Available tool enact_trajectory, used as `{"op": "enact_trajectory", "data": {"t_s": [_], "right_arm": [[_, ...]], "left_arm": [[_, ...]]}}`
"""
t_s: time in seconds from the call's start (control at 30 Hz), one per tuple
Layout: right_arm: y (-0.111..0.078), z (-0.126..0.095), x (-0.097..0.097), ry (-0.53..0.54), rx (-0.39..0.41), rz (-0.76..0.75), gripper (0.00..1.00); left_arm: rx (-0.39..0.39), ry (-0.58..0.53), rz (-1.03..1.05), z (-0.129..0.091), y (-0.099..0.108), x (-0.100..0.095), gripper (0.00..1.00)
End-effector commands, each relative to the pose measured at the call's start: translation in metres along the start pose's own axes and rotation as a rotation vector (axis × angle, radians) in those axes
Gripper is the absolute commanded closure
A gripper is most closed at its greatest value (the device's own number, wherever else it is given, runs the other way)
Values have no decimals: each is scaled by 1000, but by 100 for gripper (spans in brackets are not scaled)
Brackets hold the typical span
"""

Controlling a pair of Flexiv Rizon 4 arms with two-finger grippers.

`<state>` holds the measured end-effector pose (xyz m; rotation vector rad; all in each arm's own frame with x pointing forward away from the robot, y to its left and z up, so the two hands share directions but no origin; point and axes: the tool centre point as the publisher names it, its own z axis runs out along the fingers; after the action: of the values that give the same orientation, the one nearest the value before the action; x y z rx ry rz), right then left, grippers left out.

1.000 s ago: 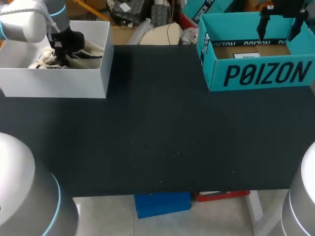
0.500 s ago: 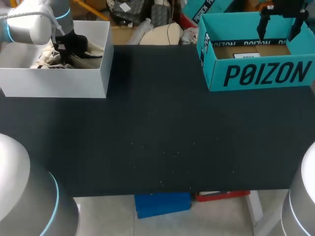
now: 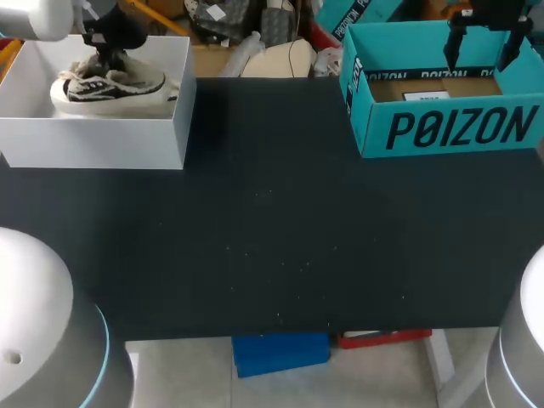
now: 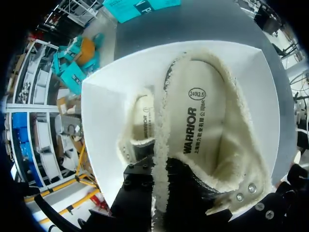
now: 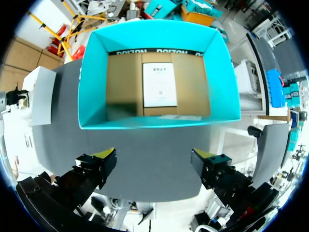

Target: Take the shoe out of the shoebox, open the shoe tongue, remove and reinsert the insole, then place the shoe into the shoebox

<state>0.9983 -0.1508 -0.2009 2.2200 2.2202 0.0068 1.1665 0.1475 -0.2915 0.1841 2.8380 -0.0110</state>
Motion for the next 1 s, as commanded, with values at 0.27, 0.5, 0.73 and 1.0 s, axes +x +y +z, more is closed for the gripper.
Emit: {"op": "enact_trajectory", "data": {"t_s": [0.27,0.5,0.73,1.0], "right_arm": [[1,0,0,-1,2,0,0],[1,0,0,-1,2,0,0],[1,0,0,-1,2,0,0],[1,0,0,-1,2,0,0]], "left_arm": [[-9,-139,2,-181,-90,26,100],[-5,-76,36,-213,-171,83,100],[-17,41,63,-211,-240,147,100],[-65,176,99,-166,-295,207,100]]}}
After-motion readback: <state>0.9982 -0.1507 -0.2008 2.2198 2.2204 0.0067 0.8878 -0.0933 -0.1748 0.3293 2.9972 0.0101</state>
